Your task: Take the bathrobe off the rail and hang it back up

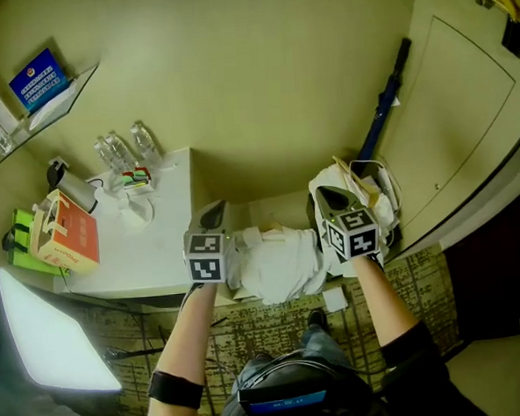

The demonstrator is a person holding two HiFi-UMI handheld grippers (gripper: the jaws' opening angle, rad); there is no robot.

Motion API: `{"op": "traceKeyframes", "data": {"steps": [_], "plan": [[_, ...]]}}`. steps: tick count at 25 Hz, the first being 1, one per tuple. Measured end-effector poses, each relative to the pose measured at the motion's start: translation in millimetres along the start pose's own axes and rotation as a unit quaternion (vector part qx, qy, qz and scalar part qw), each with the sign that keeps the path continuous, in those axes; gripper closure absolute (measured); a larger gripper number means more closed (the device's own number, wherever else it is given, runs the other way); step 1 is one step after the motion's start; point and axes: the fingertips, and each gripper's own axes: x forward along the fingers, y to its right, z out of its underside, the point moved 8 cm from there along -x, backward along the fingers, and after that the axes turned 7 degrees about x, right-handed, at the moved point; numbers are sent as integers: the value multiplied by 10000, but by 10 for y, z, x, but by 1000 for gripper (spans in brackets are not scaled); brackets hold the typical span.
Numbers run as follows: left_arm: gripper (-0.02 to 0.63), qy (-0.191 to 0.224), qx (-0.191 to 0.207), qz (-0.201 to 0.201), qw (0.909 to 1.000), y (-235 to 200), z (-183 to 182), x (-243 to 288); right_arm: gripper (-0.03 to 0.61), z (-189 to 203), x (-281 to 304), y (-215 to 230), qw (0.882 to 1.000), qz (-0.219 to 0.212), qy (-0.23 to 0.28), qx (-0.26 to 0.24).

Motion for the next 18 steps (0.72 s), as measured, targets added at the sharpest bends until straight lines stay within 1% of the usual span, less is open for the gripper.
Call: {"op": "traceKeyframes", "data": {"steps": [4, 10, 14, 18], "plan": [[611, 152, -71, 2, 9999, 20, -1, -256, 560, -86, -339, 15, 9997, 77, 215, 100], [611, 312, -303, -84, 9990, 9, 38, -508, 560, -26, -607, 127, 9988, 251, 395, 169], [612, 344, -371, -97, 9987, 27, 62, -576, 560, 42, -700, 179, 9985, 285, 383, 267], [612, 421, -505, -174, 9977, 3, 107, -589, 560, 104, -691, 180, 9988, 300, 306, 224]]}}
